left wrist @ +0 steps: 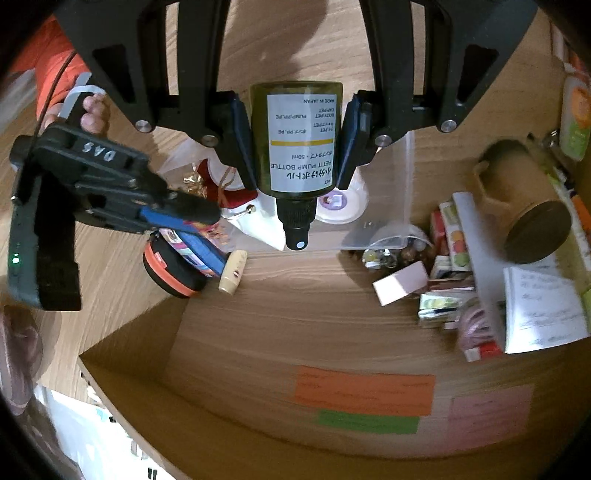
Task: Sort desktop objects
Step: 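Carry the pump bottle and gourd ornament over the clear plastic box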
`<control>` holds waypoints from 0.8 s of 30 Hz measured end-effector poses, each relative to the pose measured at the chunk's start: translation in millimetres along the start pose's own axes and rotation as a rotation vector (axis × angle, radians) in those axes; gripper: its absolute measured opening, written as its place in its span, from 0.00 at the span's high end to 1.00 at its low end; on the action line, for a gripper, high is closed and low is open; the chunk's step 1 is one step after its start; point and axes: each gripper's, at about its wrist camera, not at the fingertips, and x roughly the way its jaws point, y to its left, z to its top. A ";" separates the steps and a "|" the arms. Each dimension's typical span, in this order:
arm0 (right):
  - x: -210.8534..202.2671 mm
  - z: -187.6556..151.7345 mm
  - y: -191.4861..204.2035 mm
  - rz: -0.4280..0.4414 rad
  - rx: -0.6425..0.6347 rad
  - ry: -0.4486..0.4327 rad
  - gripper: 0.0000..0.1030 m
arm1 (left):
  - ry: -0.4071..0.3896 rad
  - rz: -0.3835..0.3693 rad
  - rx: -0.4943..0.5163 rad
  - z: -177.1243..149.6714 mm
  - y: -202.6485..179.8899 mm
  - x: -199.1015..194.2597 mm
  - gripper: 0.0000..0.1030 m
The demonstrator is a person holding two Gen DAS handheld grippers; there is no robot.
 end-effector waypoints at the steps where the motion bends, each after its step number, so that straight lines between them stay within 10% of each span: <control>1: 3.8 -0.5 -1.9 0.001 0.007 0.007 0.82 | 0.010 -0.003 0.003 1.7 -1.3 5.7 0.60; 24: 57.4 -20.2 -34.5 -0.081 0.068 0.111 0.81 | 0.121 0.015 0.044 3.8 -6.4 81.2 0.60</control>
